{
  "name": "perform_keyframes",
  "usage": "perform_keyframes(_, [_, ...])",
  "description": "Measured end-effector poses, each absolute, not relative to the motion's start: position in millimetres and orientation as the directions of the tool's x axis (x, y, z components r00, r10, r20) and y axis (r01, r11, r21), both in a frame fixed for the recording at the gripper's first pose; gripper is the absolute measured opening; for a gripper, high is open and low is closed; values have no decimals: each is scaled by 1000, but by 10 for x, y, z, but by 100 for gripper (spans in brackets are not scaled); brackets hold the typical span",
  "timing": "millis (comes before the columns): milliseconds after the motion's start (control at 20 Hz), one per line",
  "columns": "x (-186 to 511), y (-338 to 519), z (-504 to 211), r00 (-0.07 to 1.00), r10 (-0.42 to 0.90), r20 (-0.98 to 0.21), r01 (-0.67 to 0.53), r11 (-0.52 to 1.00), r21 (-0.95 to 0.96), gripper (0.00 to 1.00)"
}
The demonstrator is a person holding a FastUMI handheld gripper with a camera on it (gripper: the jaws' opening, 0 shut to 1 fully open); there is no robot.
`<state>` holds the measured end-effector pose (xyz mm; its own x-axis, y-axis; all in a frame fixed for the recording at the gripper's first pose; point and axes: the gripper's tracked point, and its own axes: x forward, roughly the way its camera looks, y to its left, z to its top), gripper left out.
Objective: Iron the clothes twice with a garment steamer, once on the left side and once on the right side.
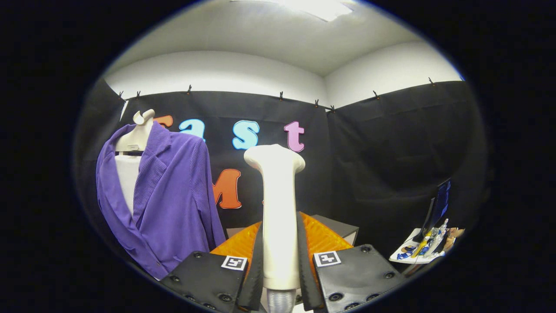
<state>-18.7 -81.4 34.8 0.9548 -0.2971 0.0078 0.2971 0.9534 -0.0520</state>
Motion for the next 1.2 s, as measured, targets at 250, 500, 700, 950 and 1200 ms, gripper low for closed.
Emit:
perform_keyframes(250, [-528, -715, 227, 977, -209, 41, 211, 977, -32, 43])
perform_keyframes(500, [-742, -332, 234, 989, -131, 64, 131, 991, -2, 42])
perform_keyframes(700, [-786, 55, 297, 991, -101, 92, 105, 994, -35, 42])
perform_keyframes(950, [-629, 695, 272, 994, -48, 94, 52, 998, -44, 42])
perform_keyframes(1200, [-352, 1210, 72, 998, -24, 64, 29, 997, -67, 43])
